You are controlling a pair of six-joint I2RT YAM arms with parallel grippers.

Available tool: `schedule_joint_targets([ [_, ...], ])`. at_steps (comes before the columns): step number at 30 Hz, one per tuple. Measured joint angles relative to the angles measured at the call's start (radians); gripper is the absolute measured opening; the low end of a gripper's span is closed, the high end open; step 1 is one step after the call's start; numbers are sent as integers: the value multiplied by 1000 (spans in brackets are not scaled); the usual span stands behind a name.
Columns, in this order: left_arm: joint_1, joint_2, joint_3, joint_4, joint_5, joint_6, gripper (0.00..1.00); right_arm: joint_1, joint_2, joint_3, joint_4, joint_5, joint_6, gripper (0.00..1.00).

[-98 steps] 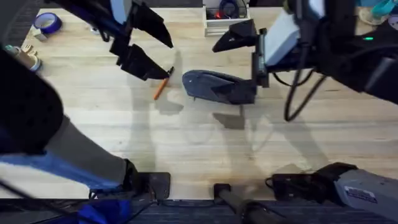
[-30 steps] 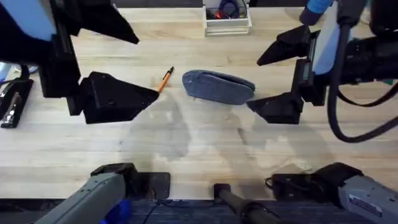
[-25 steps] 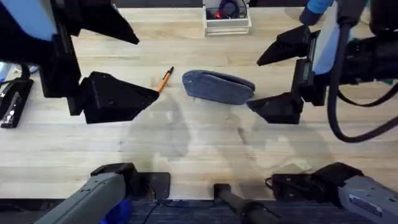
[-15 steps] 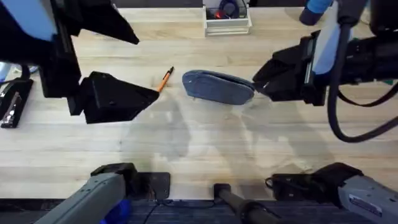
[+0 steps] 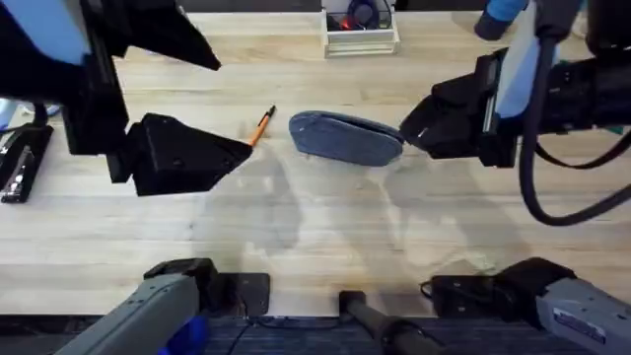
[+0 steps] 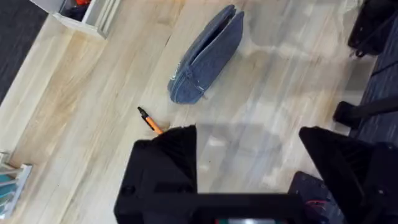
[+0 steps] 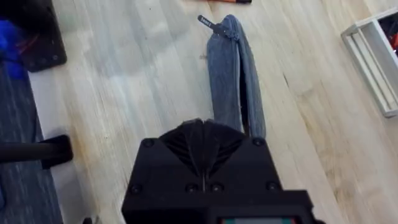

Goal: Unzip the bag, pick up the pens from the table one at a time and place them inside, then zip the bag closed.

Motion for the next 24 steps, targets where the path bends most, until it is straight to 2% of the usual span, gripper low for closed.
schedule_joint_targets([
  [7, 0, 0, 0, 0, 0, 0, 996, 0, 0, 0, 0, 5, -12, 28],
  [17, 0, 0, 0, 0, 0, 0, 995, 0, 5, 1, 0, 109, -18, 28],
  [24, 0, 0, 0, 0, 0, 0, 995, 1, 87, 17, -2, 129, -19, 28],
])
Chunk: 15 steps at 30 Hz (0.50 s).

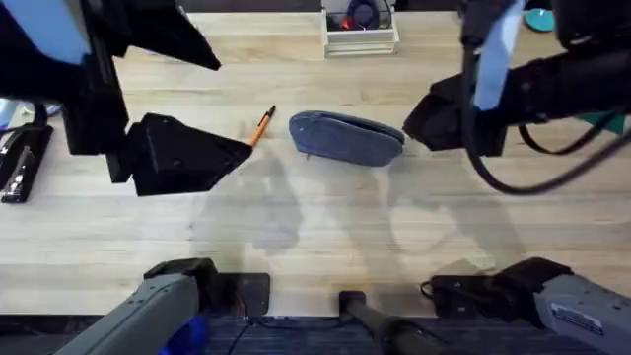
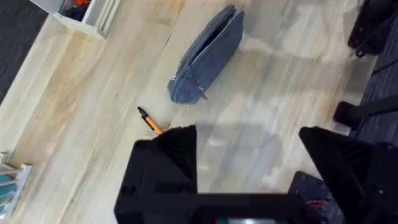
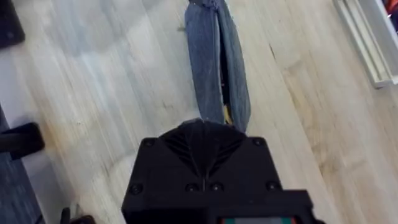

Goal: Unzip the bag, pick up the pens from the table one at a time and place them inside, then zip the bag closed.

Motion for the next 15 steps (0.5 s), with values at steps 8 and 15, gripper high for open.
schedule_joint_targets([
  [8, 0, 0, 0, 0, 0, 0, 996, 0, 105, 92, -12, 5, -21, 28],
  [15, 0, 0, 0, 0, 0, 0, 994, 2, 221, 152, -97, 49, -52, 28],
])
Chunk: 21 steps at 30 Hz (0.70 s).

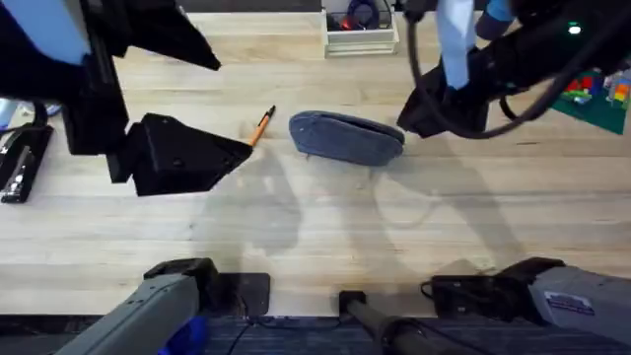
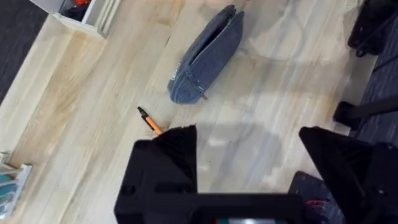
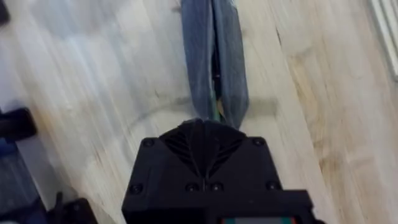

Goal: Unzip the bag, pick up the pens from the table one at a time and place them inside, then zip the bag closed.

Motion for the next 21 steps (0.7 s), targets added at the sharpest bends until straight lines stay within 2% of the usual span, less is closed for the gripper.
schedule_joint_targets([
  [16, 0, 0, 0, 0, 0, 0, 995, 28, 103, 3, -22, 54, -3, 29],
  [21, 0, 0, 0, 0, 0, 0, 995, 44, 182, 3, -21, 57, -1, 30],
])
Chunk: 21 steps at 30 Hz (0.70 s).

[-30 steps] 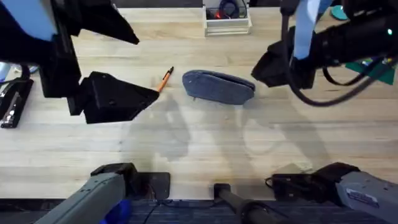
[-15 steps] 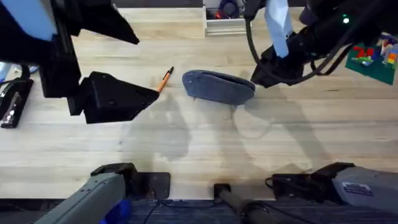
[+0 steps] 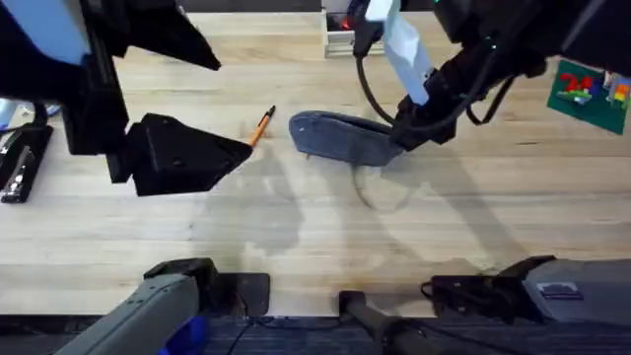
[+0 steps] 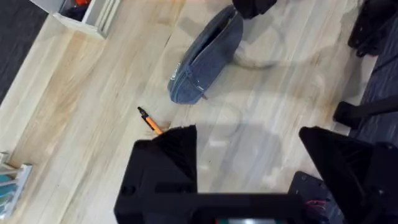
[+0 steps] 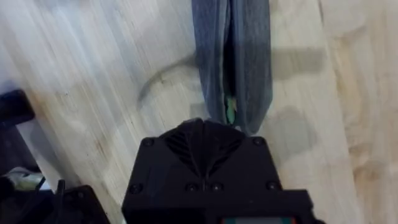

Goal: Unzip the bag, pick up the pens from the table one at a time and place them inside, then zip the bag closed.

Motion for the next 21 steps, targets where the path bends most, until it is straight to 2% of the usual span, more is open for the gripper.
schedule_joint_targets([
  [13, 0, 0, 0, 0, 0, 0, 995, 0, 39, 2, 102, 4, 2, 30],
  [21, 0, 0, 0, 0, 0, 0, 995, 0, 39, 2, 105, 72, 2, 30],
])
